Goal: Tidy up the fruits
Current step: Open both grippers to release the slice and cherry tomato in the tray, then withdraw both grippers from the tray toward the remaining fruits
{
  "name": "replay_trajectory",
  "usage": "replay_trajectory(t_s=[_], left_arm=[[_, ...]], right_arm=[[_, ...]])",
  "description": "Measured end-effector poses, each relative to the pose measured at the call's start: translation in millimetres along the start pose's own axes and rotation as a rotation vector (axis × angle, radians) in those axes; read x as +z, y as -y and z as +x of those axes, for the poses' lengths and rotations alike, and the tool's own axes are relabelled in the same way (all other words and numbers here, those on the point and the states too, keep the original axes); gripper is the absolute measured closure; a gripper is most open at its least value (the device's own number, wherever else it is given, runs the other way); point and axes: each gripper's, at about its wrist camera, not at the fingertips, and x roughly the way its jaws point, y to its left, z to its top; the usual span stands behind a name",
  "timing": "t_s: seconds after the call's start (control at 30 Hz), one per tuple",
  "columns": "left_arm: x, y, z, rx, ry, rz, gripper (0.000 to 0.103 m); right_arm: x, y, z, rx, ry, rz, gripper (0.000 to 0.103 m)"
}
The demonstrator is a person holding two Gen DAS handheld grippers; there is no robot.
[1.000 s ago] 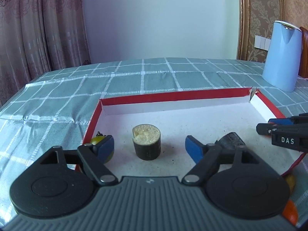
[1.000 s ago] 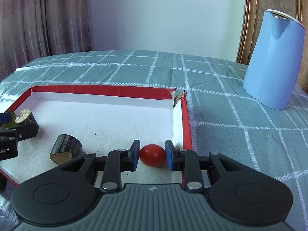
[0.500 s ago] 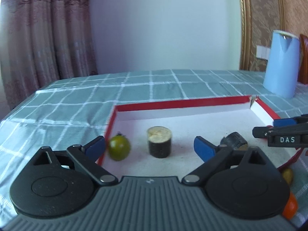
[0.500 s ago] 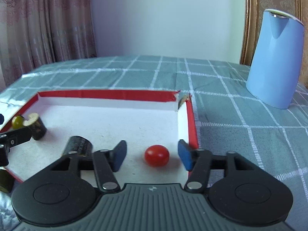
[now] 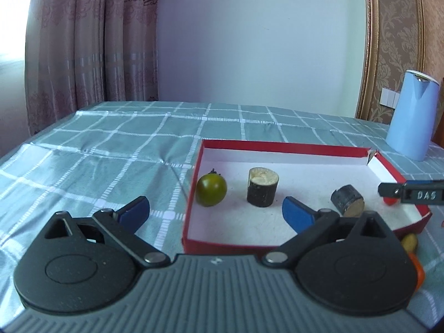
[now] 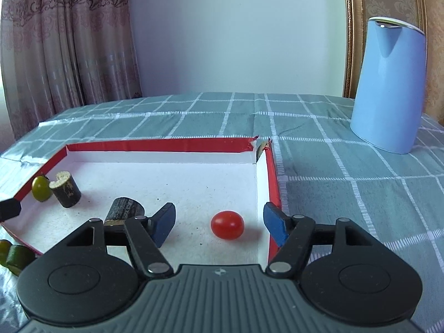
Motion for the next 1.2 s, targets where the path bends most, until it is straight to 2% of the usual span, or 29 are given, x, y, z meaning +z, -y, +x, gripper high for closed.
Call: replay_trajectory(t_s=[0.17, 0.3, 0.4, 0.47, 0.57, 0.67, 0.83, 1.03, 1.2], left_arm=[[-11, -7, -11, 0.027, 0.008, 0.024, 0.000], [-16, -21, -18, 0.026, 0.007, -0.012, 0.000], [-20, -29, -21, -0.017, -0.018, -0.035, 0.000], [-22, -37, -25, -0.043, -0.021, -0.071, 0.000], [-25, -49, -27, -0.127, -0.050, -0.100, 0.000], [-28, -42, -36, -0.160, -0.036, -0.026, 0.000], [-35, -14, -40, -0.118, -0.035, 0.148, 0.000], [-34, -15, -18, -0.100, -0.138, 0.129, 0.000], [-33, -18, -14, -0.147, -0.159, 0.120, 0.002]], right_arm=[[-4, 3, -11, 0.009, 0.021, 0.023, 0.033], [-7, 4, -20, 0.019, 0.039, 0.036, 0.033], [-11, 5, -26, 0.013, 0.053, 0.032, 0.031], [-13, 6, -30, -0.019, 0.073, 0.036, 0.023], [-12, 11, -33, -0.025, 0.088, 0.059, 0.021], [-11, 15, -34, -0.019, 0.091, 0.079, 0.021], [-12, 14, -32, -0.018, 0.080, 0.079, 0.021], [-13, 15, -36, -0.010, 0.091, 0.087, 0.021], [-17, 15, -46, 0.004, 0.108, 0.094, 0.021]])
